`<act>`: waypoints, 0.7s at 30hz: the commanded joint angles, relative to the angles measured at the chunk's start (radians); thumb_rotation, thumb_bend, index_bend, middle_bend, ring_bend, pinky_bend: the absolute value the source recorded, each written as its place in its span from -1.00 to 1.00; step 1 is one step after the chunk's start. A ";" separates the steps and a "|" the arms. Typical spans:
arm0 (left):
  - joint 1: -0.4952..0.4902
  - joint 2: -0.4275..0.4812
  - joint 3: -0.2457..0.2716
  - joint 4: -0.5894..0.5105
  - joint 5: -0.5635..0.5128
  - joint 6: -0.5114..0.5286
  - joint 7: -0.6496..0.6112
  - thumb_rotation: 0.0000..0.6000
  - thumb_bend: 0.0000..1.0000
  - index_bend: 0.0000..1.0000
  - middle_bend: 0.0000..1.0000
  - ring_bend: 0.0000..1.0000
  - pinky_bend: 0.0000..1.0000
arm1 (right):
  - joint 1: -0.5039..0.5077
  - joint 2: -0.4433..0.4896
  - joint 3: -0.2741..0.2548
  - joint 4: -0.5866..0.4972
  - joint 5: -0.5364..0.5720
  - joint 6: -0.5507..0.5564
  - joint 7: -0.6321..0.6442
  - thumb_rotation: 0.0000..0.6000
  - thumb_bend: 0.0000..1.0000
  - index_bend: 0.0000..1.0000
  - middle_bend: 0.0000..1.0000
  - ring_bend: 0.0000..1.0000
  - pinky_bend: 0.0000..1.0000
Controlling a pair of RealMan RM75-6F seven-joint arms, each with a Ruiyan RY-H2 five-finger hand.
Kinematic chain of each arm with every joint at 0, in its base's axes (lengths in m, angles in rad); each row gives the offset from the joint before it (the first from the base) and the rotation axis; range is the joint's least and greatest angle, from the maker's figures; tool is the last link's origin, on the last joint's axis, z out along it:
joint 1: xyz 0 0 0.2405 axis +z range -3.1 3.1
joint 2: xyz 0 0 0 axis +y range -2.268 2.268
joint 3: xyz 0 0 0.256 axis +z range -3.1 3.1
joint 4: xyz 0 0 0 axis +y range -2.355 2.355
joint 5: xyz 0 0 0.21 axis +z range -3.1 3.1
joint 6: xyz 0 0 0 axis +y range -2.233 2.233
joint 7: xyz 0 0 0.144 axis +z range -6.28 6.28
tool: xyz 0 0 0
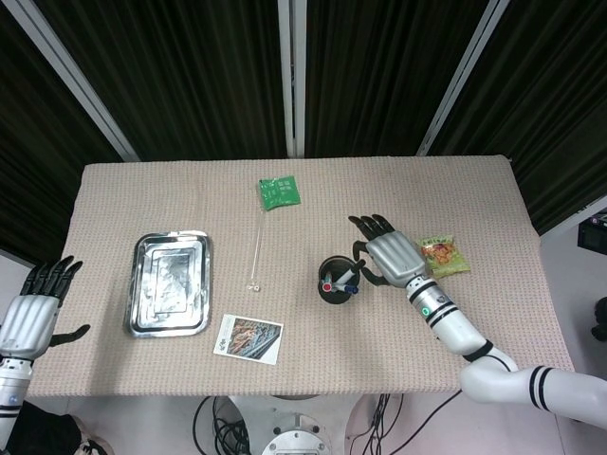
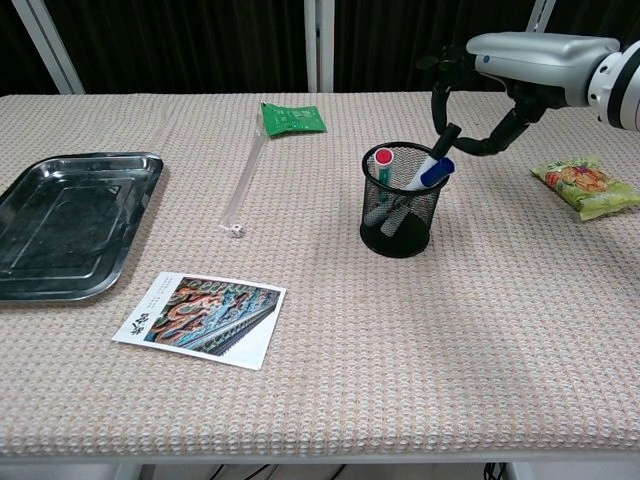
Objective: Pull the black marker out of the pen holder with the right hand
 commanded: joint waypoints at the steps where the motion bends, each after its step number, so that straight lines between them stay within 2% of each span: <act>1: 0.001 0.000 0.001 0.000 -0.001 -0.001 0.001 1.00 -0.75 -0.91 -1.00 -1.00 -0.97 | 0.001 -0.001 0.000 0.001 0.000 -0.001 0.002 1.00 -0.32 -0.02 -1.00 -1.00 -1.00; 21: -0.004 0.003 0.004 -0.004 -0.001 -0.015 0.011 1.00 -0.75 -0.91 -1.00 -1.00 -0.97 | -0.013 0.018 0.007 -0.023 -0.029 0.038 0.020 1.00 -0.30 0.28 -1.00 -1.00 -1.00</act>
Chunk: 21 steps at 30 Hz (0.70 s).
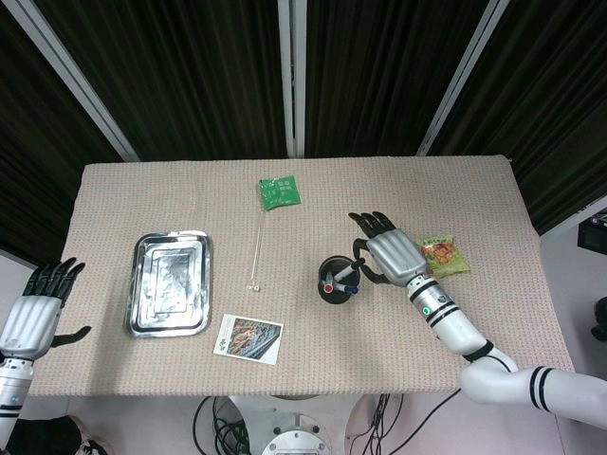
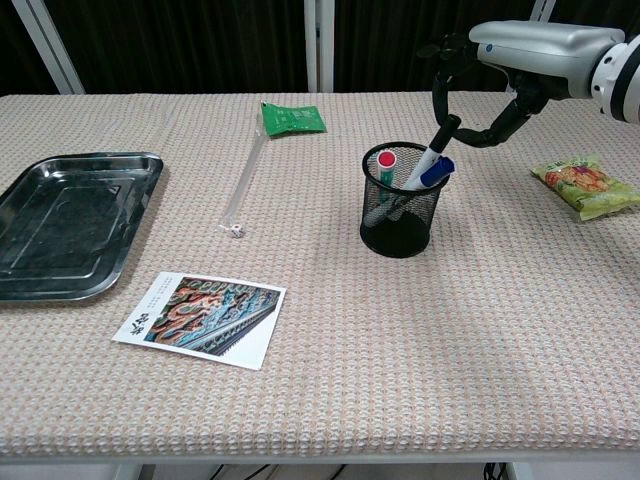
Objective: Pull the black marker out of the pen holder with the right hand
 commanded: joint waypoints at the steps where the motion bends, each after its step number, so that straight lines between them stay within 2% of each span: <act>1: 0.000 0.001 -0.001 -0.001 0.002 0.002 -0.001 1.00 -0.75 -0.91 -1.00 -1.00 -0.97 | -0.010 0.018 0.003 -0.019 -0.017 0.019 0.010 1.00 -0.30 0.30 -1.00 -1.00 -1.00; 13: -0.002 0.001 0.000 -0.006 0.007 0.003 0.004 1.00 -0.75 -0.91 -1.00 -1.00 -0.97 | -0.075 0.151 0.036 -0.132 -0.099 0.125 0.095 1.00 -0.30 0.40 -0.99 -1.00 -1.00; 21: -0.004 0.002 0.000 -0.011 0.006 0.001 0.010 1.00 -0.75 -0.91 -1.00 -1.00 -0.97 | -0.096 0.191 0.056 -0.099 -0.070 0.144 0.106 1.00 -0.29 0.44 -0.95 -1.00 -1.00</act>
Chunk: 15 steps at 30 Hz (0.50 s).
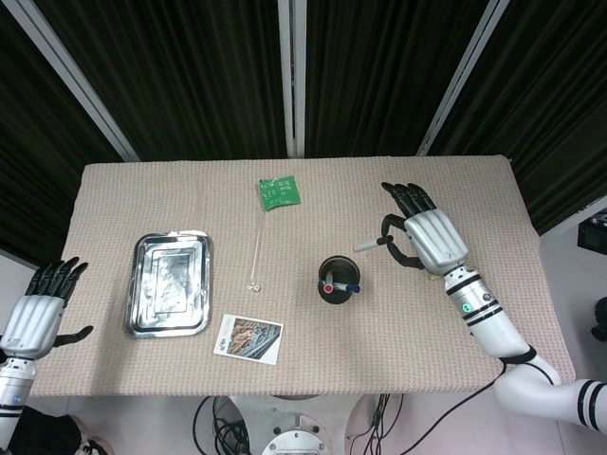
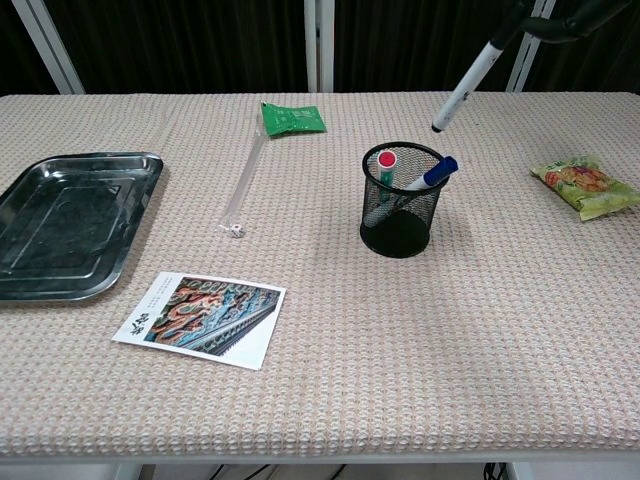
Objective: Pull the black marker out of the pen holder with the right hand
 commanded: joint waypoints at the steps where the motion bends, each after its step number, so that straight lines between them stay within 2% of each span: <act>1: -0.001 0.000 0.000 0.001 -0.002 -0.003 0.000 1.00 -0.75 -0.91 -1.00 -1.00 -0.97 | -0.007 -0.002 0.000 0.035 0.016 0.002 -0.007 1.00 -0.29 0.45 -0.95 -1.00 -1.00; 15: -0.006 -0.011 -0.002 0.024 -0.021 -0.027 -0.015 1.00 -0.75 -0.91 -1.00 -1.00 -0.97 | 0.037 -0.139 -0.030 0.254 0.122 -0.116 -0.072 1.00 -0.29 0.54 -0.92 -1.00 -1.00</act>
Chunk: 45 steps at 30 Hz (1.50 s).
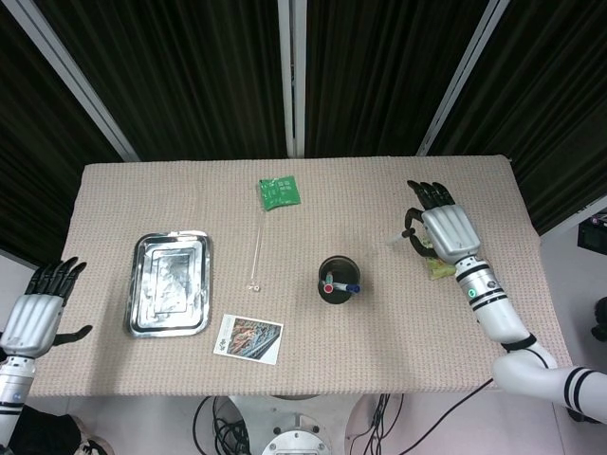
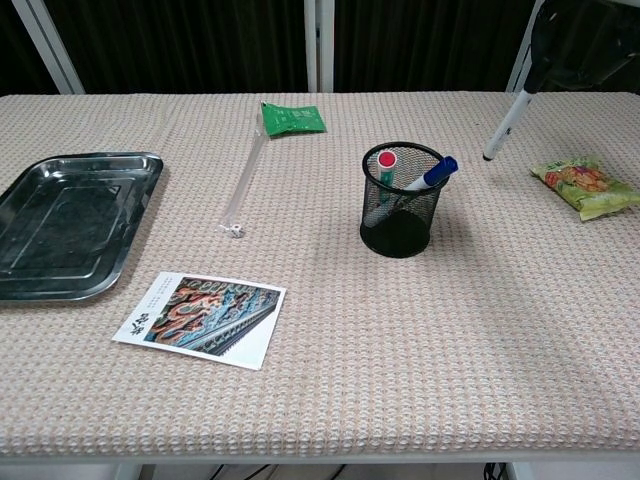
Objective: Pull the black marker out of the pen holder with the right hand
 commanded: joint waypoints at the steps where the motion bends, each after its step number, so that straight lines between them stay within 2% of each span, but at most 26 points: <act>1: -0.001 -0.002 0.000 0.004 -0.002 -0.003 -0.003 1.00 -0.75 -0.91 -1.00 -1.00 -0.97 | 0.019 -0.035 -0.005 0.034 0.015 -0.025 -0.018 1.00 -0.29 0.55 -0.91 -1.00 -1.00; 8: 0.000 -0.002 -0.001 0.011 -0.005 -0.002 -0.013 1.00 -0.75 -0.91 -1.00 -1.00 -0.97 | 0.072 -0.120 -0.009 0.090 0.059 -0.084 -0.093 1.00 -0.30 0.51 -0.92 -1.00 -1.00; 10: 0.002 -0.002 -0.001 0.014 -0.005 -0.001 -0.017 1.00 -0.75 -0.91 -1.00 -1.00 -0.97 | 0.082 -0.142 -0.006 0.102 0.070 -0.087 -0.103 1.00 -0.31 0.23 -0.95 -1.00 -1.00; 12: 0.004 -0.002 -0.001 0.018 -0.007 0.002 -0.022 1.00 -0.75 -0.91 -1.00 -1.00 -0.97 | 0.091 -0.169 0.003 0.111 0.069 -0.085 -0.097 1.00 -0.35 -0.50 -0.99 -1.00 -1.00; 14: 0.007 -0.001 -0.001 0.021 -0.007 0.005 -0.028 1.00 -0.75 -0.91 -1.00 -1.00 -0.97 | 0.096 -0.197 0.015 0.122 0.051 -0.066 -0.072 1.00 -0.38 -0.94 -1.00 -1.00 -1.00; 15: 0.008 -0.001 -0.001 0.023 -0.007 0.006 -0.030 1.00 -0.75 -0.91 -1.00 -1.00 -0.97 | 0.096 -0.211 0.021 0.128 0.037 -0.054 -0.056 1.00 -0.41 -1.00 -1.00 -1.00 -1.00; 23: 0.011 -0.006 0.000 0.041 -0.005 0.010 -0.053 1.00 -0.75 -0.91 -1.00 -1.00 -0.97 | 0.093 -0.286 0.021 0.198 -0.082 0.010 0.061 1.00 -0.54 -1.00 -1.00 -1.00 -1.00; 29: 0.012 -0.006 -0.001 0.048 -0.004 0.013 -0.063 1.00 -0.75 -0.91 -1.00 -1.00 -0.97 | 0.038 -0.240 0.010 0.155 -0.134 0.096 0.098 1.00 -0.53 -1.00 -1.00 -1.00 -1.00; 31: 0.012 -0.007 -0.001 0.050 -0.003 0.014 -0.065 1.00 -0.75 -0.91 -1.00 -1.00 -0.97 | 0.005 -0.207 -0.010 0.124 -0.169 0.144 0.100 1.00 -0.54 -1.00 -1.00 -1.00 -1.00; 37: 0.009 -0.011 -0.002 0.049 0.005 0.018 -0.062 1.00 -0.75 -0.91 -1.00 -1.00 -0.97 | -0.159 -0.092 -0.115 0.051 -0.292 0.358 0.047 1.00 -0.55 -1.00 -1.00 -1.00 -1.00; 41: 0.008 -0.012 -0.005 0.045 0.019 0.036 -0.055 1.00 -0.75 -0.91 -1.00 -1.00 -0.97 | -0.286 -0.015 -0.179 -0.002 -0.267 0.443 -0.013 1.00 -0.55 -1.00 -1.00 -1.00 -1.00; 45: 0.008 -0.013 -0.008 0.040 0.035 0.057 -0.048 1.00 -0.75 -0.91 -1.00 -1.00 -0.97 | -0.383 0.022 -0.216 -0.043 -0.220 0.489 -0.038 1.00 -0.55 -1.00 -1.00 -1.00 -1.00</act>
